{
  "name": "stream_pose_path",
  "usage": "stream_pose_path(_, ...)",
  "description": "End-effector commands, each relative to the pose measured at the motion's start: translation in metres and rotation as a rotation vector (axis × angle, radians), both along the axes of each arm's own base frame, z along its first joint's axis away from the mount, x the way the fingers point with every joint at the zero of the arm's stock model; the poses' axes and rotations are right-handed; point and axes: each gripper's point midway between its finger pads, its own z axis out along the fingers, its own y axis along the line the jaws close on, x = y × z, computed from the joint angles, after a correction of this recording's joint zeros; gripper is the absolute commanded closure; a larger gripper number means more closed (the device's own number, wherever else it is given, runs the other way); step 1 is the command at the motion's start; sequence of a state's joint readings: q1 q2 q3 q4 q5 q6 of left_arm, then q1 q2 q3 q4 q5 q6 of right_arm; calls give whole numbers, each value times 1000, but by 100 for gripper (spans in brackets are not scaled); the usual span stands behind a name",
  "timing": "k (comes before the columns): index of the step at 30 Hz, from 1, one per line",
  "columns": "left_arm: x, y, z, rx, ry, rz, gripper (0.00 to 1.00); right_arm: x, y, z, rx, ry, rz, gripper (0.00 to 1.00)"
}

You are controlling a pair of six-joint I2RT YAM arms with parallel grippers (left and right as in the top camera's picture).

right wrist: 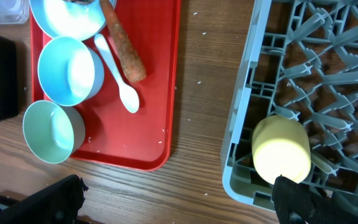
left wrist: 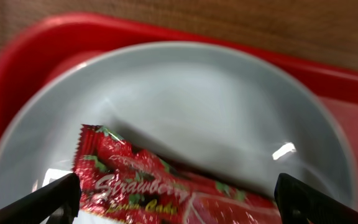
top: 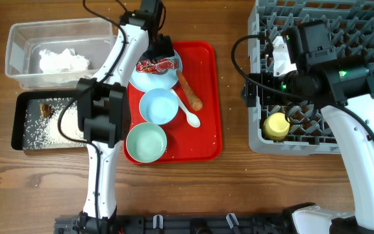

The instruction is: Sort waste into correct bins and load items into the dishwasher rack

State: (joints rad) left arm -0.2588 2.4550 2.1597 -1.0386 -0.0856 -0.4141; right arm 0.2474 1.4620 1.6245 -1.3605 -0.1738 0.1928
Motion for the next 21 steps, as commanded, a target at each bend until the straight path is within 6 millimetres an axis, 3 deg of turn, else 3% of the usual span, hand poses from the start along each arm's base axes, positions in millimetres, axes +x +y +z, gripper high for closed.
stream_pose_path(1, -7, 6, -30, 27, 63, 18, 0, 2, -3, -5, -22, 4, 2, 0)
stream_pose_path(8, -34, 11, -33, 62, 173, -15, 3, 2, -3, -5, -22, 4, 3, 0)
stream_pose_path(10, -38, 13, -33, 66, 191, -15, 25, 2, -3, -5, -22, 4, 2, 0)
stream_pose_path(12, -39, 13, -33, 67, 194, -15, 57, 2, -3, -5, -22, 5, 3, 0)
stream_pose_path(15, -39, 13, -33, 67, 193, -15, 91, 2, -3, -5, -23, 5, 2, 0)
stream_pose_path(16, -39, 13, -33, 67, 192, -15, 96, 2, -3, -5, -22, 5, 2, 0)
stream_pose_path(18, -38, 14, -30, 65, 187, -12, 96, 2, -3, -5, -22, 5, 2, 0)
stream_pose_path(21, -32, 17, -8, 52, 143, -2, 96, 2, -3, -5, -22, 5, 3, 0)
